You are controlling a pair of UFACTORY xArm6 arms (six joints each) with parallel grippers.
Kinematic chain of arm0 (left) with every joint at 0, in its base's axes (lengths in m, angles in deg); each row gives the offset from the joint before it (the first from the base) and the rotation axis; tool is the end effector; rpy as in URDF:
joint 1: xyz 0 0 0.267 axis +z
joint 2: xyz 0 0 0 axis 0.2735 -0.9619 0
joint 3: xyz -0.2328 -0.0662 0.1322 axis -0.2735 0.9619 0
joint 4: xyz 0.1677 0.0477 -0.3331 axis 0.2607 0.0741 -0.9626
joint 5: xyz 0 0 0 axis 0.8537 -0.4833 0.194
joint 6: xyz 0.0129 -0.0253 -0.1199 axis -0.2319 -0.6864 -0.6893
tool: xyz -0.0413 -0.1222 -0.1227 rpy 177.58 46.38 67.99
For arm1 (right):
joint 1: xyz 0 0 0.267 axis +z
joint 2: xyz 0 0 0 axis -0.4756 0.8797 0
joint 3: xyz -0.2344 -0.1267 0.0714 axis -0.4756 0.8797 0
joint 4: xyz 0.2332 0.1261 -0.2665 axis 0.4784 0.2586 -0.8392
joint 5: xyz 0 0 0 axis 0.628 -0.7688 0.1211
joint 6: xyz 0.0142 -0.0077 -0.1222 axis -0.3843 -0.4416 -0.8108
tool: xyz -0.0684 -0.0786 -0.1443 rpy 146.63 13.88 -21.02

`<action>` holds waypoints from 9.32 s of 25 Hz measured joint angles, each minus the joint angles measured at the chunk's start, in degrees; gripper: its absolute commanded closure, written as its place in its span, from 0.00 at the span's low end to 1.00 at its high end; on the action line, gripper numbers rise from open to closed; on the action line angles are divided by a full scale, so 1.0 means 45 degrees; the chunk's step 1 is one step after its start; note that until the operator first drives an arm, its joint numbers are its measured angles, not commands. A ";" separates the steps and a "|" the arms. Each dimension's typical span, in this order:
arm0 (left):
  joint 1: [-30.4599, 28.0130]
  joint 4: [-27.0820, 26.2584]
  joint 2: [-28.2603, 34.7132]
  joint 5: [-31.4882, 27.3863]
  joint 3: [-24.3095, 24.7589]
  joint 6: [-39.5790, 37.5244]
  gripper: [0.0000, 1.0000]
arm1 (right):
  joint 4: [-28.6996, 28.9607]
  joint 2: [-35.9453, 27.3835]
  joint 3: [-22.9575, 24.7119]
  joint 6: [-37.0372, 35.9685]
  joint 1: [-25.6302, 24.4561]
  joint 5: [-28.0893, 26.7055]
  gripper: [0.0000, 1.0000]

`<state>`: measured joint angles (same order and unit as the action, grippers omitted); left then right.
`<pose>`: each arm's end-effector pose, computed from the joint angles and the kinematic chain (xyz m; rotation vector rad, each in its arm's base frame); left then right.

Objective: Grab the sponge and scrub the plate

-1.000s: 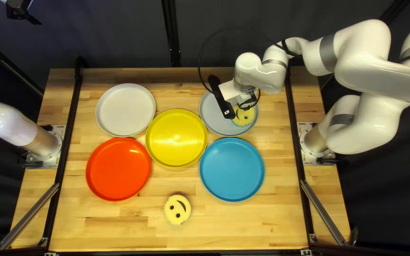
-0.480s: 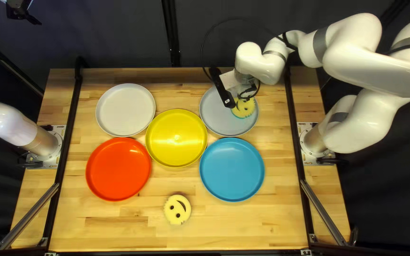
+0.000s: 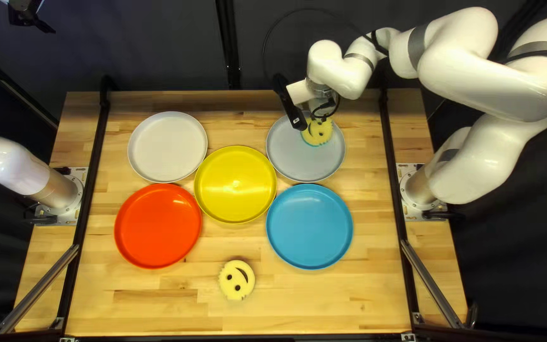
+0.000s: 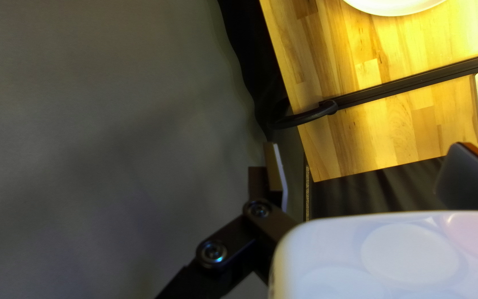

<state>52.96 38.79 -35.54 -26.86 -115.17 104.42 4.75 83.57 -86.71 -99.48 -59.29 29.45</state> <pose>0.1634 0.3338 0.3755 -2.8920 0.5695 -0.2302 0.3248 -0.2124 0.0114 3.0408 0.5688 -0.1238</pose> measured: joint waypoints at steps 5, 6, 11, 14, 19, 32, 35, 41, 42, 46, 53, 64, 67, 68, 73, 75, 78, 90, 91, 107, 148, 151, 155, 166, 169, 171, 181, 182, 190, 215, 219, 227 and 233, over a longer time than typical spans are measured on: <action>0.0000 0.0000 0.0000 0.0000 0.0000 0.0000 0.00 | -0.0106 -0.0879 0.0572 0.0825 0.0922 -0.0501 1.00; 0.0000 0.0000 0.0000 0.0000 0.0000 0.0000 0.00 | -0.0117 -0.1059 0.0652 0.1000 0.1110 -0.0632 1.00; 0.0000 0.0000 0.0000 0.0000 0.0000 0.0000 0.00 | -0.0112 -0.1517 0.0655 0.1873 0.2059 -0.1271 1.00; 0.0000 0.0000 0.0000 0.0000 0.0000 0.0000 0.00 | 0.0109 -0.1316 0.0115 0.2063 0.2278 -0.1724 1.00; 0.0000 0.0000 0.0000 0.0000 0.0000 0.0000 0.00 | 0.0914 -0.1219 -0.0698 0.1704 0.2157 -0.2565 1.00; 0.0000 0.0000 0.0000 0.0000 0.0000 0.0000 0.00 | 0.2734 -0.2009 -0.0881 0.0702 0.4330 -0.2591 1.00; 0.0000 0.0000 0.0000 0.0000 0.0000 0.0000 0.00 | 0.2601 -0.1759 -0.1326 0.1498 0.5363 -0.2555 1.00; 0.0000 0.0000 0.0000 0.0000 0.0000 0.0000 0.00 | 0.2531 -0.1745 -0.1642 0.1933 0.5740 -0.2797 1.00; 0.0000 0.0000 0.0000 0.0000 0.0000 0.0000 0.00 | 0.2530 -0.1745 -0.1643 0.1936 0.5740 -0.2799 1.00; 0.0000 0.0000 0.0000 0.0000 0.0000 0.0000 0.00 | 0.2529 -0.1746 -0.1644 0.1939 0.5742 -0.2800 1.00; 0.0000 0.0000 0.0000 0.0000 0.0000 0.0000 0.00 | 0.2077 -0.1171 -0.1713 0.2457 0.5883 -0.2252 1.00; 0.0000 0.0000 0.0000 0.0000 0.0000 0.0000 0.00 | 0.1406 -0.1395 -0.0619 0.3801 0.7808 -0.1401 1.00; 0.0000 0.0000 0.0000 0.0000 0.0000 0.0000 0.00 | 0.1276 -0.1536 -0.0197 0.3761 0.7981 -0.1183 1.00; 0.0000 0.0000 0.0000 0.0000 0.0000 0.0000 0.00 | 0.1216 -0.1597 -0.0033 0.3728 0.8028 -0.1083 1.00; 0.0000 0.0000 0.0000 0.0000 0.0000 0.0000 0.00 | 0.0918 -0.1404 0.0326 0.3395 0.8105 -0.0567 1.00; 0.0000 0.0000 0.0000 0.0000 0.0000 0.0000 0.00 | 0.0891 -0.1310 0.0372 0.3261 0.8092 -0.0459 1.00; 0.0000 0.0000 0.0000 0.0000 0.0000 0.0000 0.00 | 0.0950 -0.1326 0.0499 0.3158 0.8102 -0.0411 1.00; 0.0000 0.0000 0.0000 0.0000 0.0000 0.0000 0.00 | 0.1711 -0.2752 0.2280 0.3656 0.9034 -0.0536 1.00; 0.0000 0.0000 0.0000 0.0000 0.0000 0.0000 0.00 | 0.1768 -0.2848 0.2355 0.3721 0.9130 -0.0609 1.00; 0.0000 0.0000 0.0000 0.0000 0.0000 0.0000 0.00 | 0.1739 -0.1436 0.0960 0.2566 0.8166 -0.0589 1.00; 0.0000 0.0000 0.0000 0.0000 0.0000 0.0000 0.00 | 0.3535 0.0165 -0.0633 0.1759 0.8159 -0.0801 1.00; 0.0000 0.0000 0.0000 0.0000 0.0000 0.0000 0.00 | 0.3530 0.0452 -0.1196 0.1704 0.7787 -0.0957 1.00; 0.0000 0.0000 0.0000 0.0000 0.0000 0.0000 0.00 | 0.3445 0.0811 -0.1742 0.1676 0.7578 -0.1092 1.00; 0.0000 0.0000 0.0000 0.0000 0.0000 0.0000 0.00 | 0.3475 0.1245 -0.1845 0.2210 0.8707 -0.0770 1.00; 0.0000 0.0000 0.0000 0.0000 0.0000 0.0000 0.00 | 0.3613 0.1066 -0.1437 0.2377 0.9077 -0.0630 1.00; 0.0000 0.0000 0.0000 0.0000 0.0000 0.0000 0.00 | 0.3740 0.0809 -0.1075 0.2573 0.9371 -0.0565 1.00; 0.0000 0.0000 0.0000 0.0000 0.0000 0.0000 0.00 | 0.4626 0.0028 -0.0443 0.3630 1.0501 -0.0859 1.00; 0.0000 0.0000 0.0000 0.0000 0.0000 0.0000 0.00 | 0.4655 0.0059 -0.0515 0.3675 1.0530 -0.0900 1.00; 0.0000 0.0000 0.0000 0.0000 0.0000 0.0000 0.00 | 0.4581 0.0871 -0.1251 0.2615 0.9335 -0.0865 1.00; 0.0000 0.0000 0.0000 0.0000 0.0000 0.0000 0.00 | 0.3782 0.1332 -0.1676 0.2593 0.9523 -0.0693 1.00; 0.0000 0.0000 0.0000 0.0000 0.0000 0.0000 0.00 | 0.3927 0.0906 -0.1053 0.2769 0.9841 -0.0699 1.00; 0.0000 0.0000 0.0000 0.0000 0.0000 0.0000 0.00 | 0.4314 -0.0234 0.0293 0.2061 0.9088 -0.0726 1.00; 0.0000 0.0000 0.0000 0.0000 0.0000 0.0000 0.00 | 0.4105 -0.0542 0.0341 0.1429 0.7887 -0.1011 1.00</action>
<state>52.96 38.79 -35.54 -26.86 -115.17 104.42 23.22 81.13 -85.17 -93.05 -23.80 24.90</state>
